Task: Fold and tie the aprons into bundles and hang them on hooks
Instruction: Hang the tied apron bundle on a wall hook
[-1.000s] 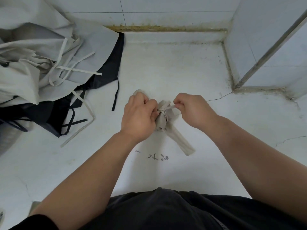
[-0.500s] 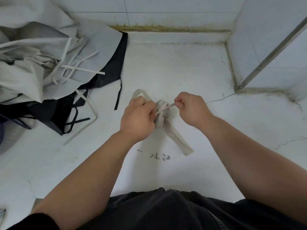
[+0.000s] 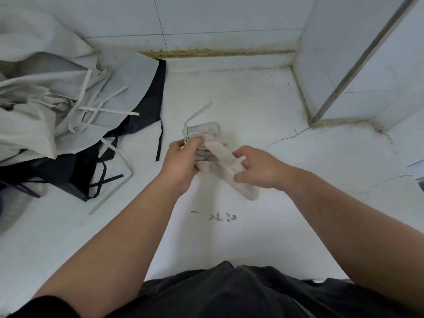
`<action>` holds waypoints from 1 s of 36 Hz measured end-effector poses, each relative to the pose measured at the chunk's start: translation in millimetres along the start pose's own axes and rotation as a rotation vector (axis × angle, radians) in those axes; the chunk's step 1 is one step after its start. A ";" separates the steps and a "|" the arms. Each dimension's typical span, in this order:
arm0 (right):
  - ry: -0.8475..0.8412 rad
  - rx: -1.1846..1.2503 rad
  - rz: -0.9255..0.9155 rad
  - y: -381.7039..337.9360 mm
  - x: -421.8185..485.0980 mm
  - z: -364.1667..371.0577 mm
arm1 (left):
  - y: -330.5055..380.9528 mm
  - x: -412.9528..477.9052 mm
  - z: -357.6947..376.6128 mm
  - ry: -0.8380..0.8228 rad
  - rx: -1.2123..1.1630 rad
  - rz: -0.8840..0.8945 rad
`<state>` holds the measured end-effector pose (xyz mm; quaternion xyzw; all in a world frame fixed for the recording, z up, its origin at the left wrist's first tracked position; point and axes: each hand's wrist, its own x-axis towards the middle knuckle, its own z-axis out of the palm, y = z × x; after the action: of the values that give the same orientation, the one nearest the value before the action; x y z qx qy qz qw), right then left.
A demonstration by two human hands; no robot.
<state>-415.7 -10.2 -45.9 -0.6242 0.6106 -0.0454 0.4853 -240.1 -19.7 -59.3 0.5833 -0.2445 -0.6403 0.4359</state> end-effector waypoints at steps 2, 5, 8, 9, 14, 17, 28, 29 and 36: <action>0.132 -0.066 0.002 -5.5 -4.1 -3.8 | 5.2 0.6 -0.2 -0.025 -0.120 -0.022; 0.311 0.093 0.010 -11.9 -10.2 -11.8 | 7.6 0.5 1.5 -0.009 0.012 -0.054; 0.385 0.176 -0.042 -24.5 -21.7 -16.4 | 4.2 -3.3 1.0 0.039 0.671 0.122; 0.375 0.195 -0.069 -28.8 -25.5 -16.8 | 4.3 -5.3 0.0 -0.025 0.811 0.254; 0.386 0.253 -0.119 -45.4 -42.5 -22.7 | 20.0 -6.1 18.4 -0.366 1.154 0.657; 0.496 0.197 -0.066 -41.8 -48.1 -33.2 | 35.2 -6.9 31.3 -0.239 0.896 0.651; 0.818 1.056 0.073 -19.5 -62.6 -83.9 | 59.9 -17.8 53.7 -0.033 0.387 0.386; 0.790 1.028 0.072 -22.3 -65.0 -90.3 | 58.7 -23.6 60.3 -0.073 0.467 0.410; 0.852 0.510 -0.227 -19.5 -79.6 -142.5 | 68.5 -50.8 117.6 -0.143 0.510 0.537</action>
<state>-514.1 -28.6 84.5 -0.4743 0.6523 -0.4958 0.3221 -337.5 -34.2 47.7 0.5421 -0.5699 -0.4608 0.4110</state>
